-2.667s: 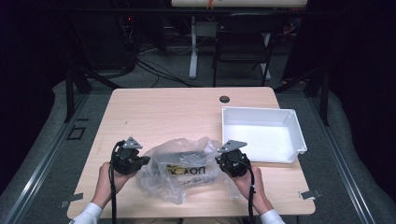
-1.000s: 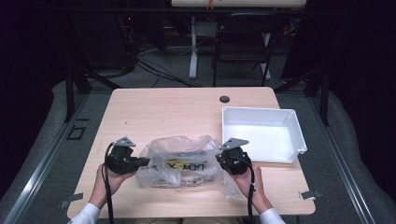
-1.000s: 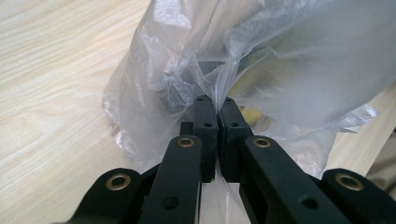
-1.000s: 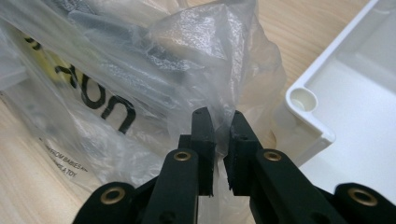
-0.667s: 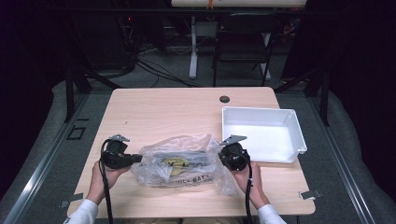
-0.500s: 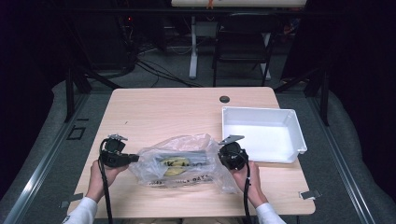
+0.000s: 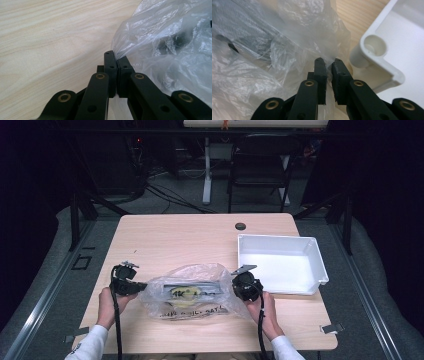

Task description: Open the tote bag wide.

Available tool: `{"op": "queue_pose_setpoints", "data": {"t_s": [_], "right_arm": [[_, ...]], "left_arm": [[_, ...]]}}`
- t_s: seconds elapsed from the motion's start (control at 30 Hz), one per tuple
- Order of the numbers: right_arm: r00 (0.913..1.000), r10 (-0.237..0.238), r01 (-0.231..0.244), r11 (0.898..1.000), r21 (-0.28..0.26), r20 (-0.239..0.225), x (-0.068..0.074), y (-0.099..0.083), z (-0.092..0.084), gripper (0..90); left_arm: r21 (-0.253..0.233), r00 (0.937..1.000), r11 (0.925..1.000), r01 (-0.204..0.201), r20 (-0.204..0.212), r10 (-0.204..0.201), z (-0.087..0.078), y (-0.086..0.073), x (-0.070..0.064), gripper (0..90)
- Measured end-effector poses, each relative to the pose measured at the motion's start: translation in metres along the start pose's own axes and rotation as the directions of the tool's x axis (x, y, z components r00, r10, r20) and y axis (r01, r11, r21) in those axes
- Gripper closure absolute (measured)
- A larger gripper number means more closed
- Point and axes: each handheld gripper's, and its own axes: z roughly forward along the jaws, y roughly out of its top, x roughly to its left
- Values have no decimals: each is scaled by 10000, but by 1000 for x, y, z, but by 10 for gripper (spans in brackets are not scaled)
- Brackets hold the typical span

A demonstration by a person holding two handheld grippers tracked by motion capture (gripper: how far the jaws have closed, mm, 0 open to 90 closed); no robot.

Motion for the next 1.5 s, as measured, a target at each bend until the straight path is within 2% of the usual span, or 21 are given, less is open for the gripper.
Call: {"op": "queue_pose_setpoints", "data": {"t_s": [0.1, 0.2, 0.23, 0.33, 0.37, 0.4, 0.43, 0.47, 0.57, 0.67, 0.77, 0.9, 1.03, 1.13, 1.2, 1.27, 1.3, 1.33, 1.37, 1.4, 1.5], "right_arm": [[10000, 98, -98, 9999, 60, -7, 2, 0, 4, 825], [9999, -105, 105, 9986, 523, 0, 3, 0, 10, 801], [9999, -105, 105, 9986, 523, 0, 3, 0, 10, 801], [9998, -210, 206, 9967, 786, 41, 2, 0, 9, 696], [9999, -127, 133, 9979, 641, -89, 0, 0, 3, 592], [9997, -33, 42, 9991, 411, -239, 0, 1, -3, 556], [9997, -33, 42, 9991, 411, -239, 0, 1, -3, 556], [9987, -300, 300, 9995, -6, -410, 0, 4, -16, 483], [9971, -473, 450, 9982, -396, -593, 4, 6, -31, 452], [9918, -902, 842, 9941, -689, -904, 16, 7, -45, 439], [9846, -1395, 1292, 9866, -995, -1050, 31, 5, -53, 442], [9787, -1747, 1604, 9785, -1298, -1078, 39, 5, -55, 447], [9829, -1708, 1593, 9760, -1486, -681, 38, 6, -57, 454], [9850, -1666, 1575, 9742, -1618, -444, 36, 6, -57, 466], [9847, -1727, 1671, 9728, -1606, -219, 35, 6, -57, 470], [9856, -1662, 1597, 9759, -1489, -324, 33, 7, -54, 471], [9854, -1660, 1591, 9767, -1439, -374, 32, 7, -51, 520], [9851, -1673, 1611, 9787, -1276, -394, 29, 9, -45, 639], [9856, -1641, 1577, 9793, -1268, -413, 28, 10, -42, 715], [9856, -1641, 1577, 9793, -1268, -413, 28, 10, -42, 715], [9869, -1512, 1440, 9829, -1151, -563, 24, 13, -32, 826]], "left_arm": [[190, 9992, 9997, -160, -374, 167, 6, 3, 0, 888], [435, 9979, 9985, -323, -543, 347, 10, 6, 0, 887], [500, 9978, 9982, -340, -543, 367, 11, 6, -1, 887], [519, 9985, 9981, -328, -425, 350, 10, 6, -1, 867], [491, 9991, 9983, -307, -272, 320, 7, 5, 0, 844], [191, 9999, 9997, -151, -17, 151, 3, 5, 2, 819], [191, 9999, 9997, -151, -17, 151, 3, 5, 2, 800], [157, 9998, 9997, -189, 50, 188, 1, 4, 2, 777], [53, 9995, 9998, -201, 255, 199, -3, 4, 1, 756], [32, 9992, 9996, -284, 297, 283, -6, 4, -2, 731], [-5, 9989, 9994, -337, 325, 337, -7, 4, -3, 694], [95, 9986, 9991, -413, 330, 410, -7, 5, -4, 659], [83, 9987, 9992, -386, 342, 383, -8, 4, -3, 599], [68, 9984, 9994, -344, 447, 340, -10, 4, 0, 587], [21, 9973, 9998, -210, 700, 208, -13, 4, 3, 531], [-76, 9964, 9999, -84, 843, 90, -17, 3, 5, 475], [-120, 9934, 9999, -68, 1148, 81, -20, 3, 7, 445], [-176, 9911, 9998, -11, 1328, 34, -24, 3, 8, 414], [-257, 9914, 9997, 31, 1311, 3, -29, 3, 8, 386], [-375, 9900, 9993, 40, 1408, 14, -34, 2, 9, 386], [-752, 9876, 9972, 52, 1569, 67, -51, 0, 9, 333]]}}
